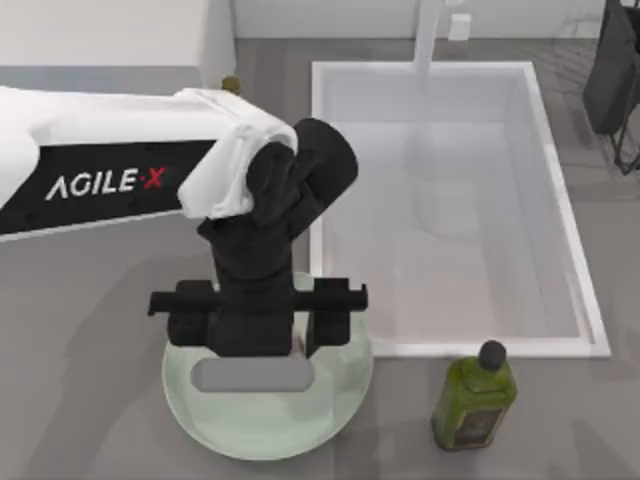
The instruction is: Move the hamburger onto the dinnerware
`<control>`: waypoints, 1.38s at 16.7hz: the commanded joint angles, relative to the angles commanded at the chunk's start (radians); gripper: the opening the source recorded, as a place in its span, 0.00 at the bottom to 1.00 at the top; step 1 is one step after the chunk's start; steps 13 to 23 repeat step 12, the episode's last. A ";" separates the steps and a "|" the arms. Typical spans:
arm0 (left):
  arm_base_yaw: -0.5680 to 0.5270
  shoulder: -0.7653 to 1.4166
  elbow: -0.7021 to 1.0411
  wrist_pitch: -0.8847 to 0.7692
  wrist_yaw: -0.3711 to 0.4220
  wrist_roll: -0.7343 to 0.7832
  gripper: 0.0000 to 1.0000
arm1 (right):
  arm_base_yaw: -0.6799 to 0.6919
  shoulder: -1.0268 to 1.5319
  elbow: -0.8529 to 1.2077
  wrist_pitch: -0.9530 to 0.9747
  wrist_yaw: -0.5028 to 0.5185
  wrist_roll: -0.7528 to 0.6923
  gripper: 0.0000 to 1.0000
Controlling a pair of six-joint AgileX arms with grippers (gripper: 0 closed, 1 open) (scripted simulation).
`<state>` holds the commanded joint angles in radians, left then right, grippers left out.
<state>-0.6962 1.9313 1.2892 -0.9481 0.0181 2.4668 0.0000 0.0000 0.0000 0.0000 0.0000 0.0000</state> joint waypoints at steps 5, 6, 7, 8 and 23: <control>0.000 0.000 0.000 0.000 0.000 0.000 0.90 | 0.000 0.000 0.000 0.000 0.000 0.000 1.00; 0.000 0.000 0.000 0.000 0.000 0.000 0.98 | 0.000 0.000 0.000 0.000 0.000 0.000 1.00; 0.000 0.000 0.000 0.000 0.000 0.000 1.00 | 0.000 0.000 0.000 0.000 0.000 0.000 1.00; 0.000 0.000 0.000 0.000 0.000 0.000 1.00 | 0.000 0.000 0.000 0.000 0.000 0.000 1.00; 0.000 0.000 0.000 0.000 0.000 0.000 1.00 | 0.000 0.000 0.000 0.000 0.000 0.000 1.00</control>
